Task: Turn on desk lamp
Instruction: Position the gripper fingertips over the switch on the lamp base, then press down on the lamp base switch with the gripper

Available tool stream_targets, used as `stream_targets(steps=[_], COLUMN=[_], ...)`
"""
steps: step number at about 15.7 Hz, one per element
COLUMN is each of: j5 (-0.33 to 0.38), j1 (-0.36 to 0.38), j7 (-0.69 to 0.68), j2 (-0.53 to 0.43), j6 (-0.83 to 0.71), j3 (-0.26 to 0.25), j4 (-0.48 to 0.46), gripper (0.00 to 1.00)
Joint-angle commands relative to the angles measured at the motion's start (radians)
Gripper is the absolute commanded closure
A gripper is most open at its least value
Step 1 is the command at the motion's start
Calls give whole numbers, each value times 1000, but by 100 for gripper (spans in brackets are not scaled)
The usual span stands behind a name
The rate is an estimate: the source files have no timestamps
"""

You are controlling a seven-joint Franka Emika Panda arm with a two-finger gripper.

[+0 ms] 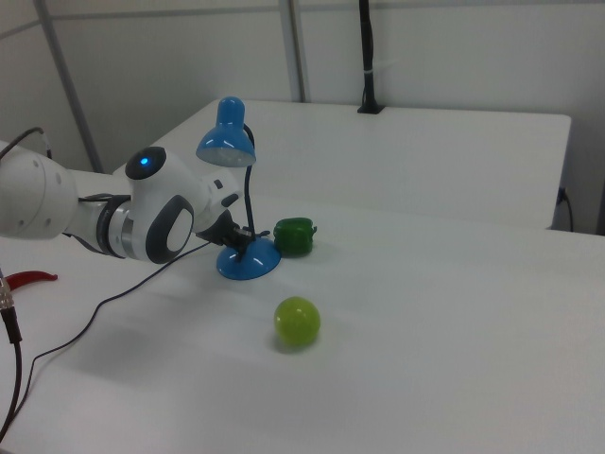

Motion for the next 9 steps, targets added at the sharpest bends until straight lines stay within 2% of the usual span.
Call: stream_targets(steps=[1, 9], j5=[-23, -23], j1=[23, 25], j7=[28, 28], j2=[-1, -3], j6=[7, 4], j3=[-21, -21], j4=[-4, -20], gripper=[100, 100])
